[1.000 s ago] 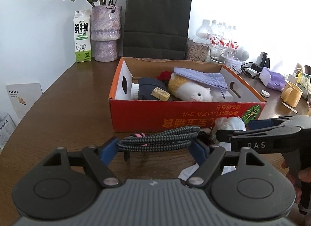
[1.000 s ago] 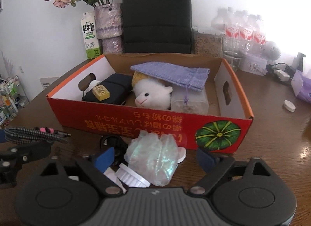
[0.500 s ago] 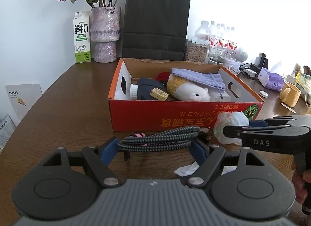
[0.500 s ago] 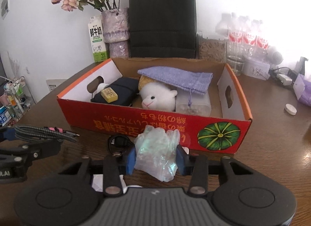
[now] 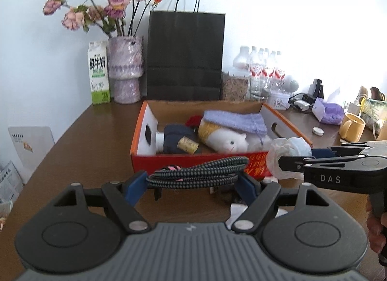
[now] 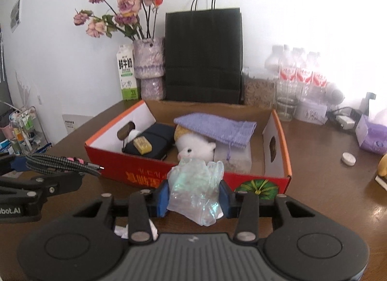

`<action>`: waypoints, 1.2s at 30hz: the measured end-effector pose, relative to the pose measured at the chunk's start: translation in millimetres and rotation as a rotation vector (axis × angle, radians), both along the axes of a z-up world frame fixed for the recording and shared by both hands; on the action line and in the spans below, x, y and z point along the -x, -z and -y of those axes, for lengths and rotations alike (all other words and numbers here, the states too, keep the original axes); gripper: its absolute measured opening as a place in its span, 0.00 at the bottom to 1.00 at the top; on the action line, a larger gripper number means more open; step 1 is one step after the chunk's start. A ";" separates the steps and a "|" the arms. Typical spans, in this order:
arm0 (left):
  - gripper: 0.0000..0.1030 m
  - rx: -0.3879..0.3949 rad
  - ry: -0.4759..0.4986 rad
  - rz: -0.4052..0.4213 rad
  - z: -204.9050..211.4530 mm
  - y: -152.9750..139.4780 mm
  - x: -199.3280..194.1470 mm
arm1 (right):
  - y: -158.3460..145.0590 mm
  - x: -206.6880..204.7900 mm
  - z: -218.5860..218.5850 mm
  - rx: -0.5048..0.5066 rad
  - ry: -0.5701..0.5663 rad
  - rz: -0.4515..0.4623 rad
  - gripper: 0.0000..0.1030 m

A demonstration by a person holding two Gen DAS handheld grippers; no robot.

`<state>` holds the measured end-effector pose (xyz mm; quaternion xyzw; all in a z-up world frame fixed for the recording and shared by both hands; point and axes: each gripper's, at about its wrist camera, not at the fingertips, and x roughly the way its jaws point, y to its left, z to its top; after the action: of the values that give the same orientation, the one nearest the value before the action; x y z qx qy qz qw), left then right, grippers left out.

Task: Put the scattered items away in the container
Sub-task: 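Carry the cable and plastic bag into the box and open both tools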

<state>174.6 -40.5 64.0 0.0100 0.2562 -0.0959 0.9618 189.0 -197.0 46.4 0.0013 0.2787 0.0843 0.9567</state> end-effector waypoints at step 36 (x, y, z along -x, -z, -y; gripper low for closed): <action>0.77 -0.099 -0.083 0.040 59.4 32.7 -177.0 | 27.6 -157.5 30.9 0.019 0.087 -0.033 0.53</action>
<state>351.7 -99.9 31.3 0.0491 0.2414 -0.0428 0.9682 346.5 -227.8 18.8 0.0057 0.2951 0.0401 0.9546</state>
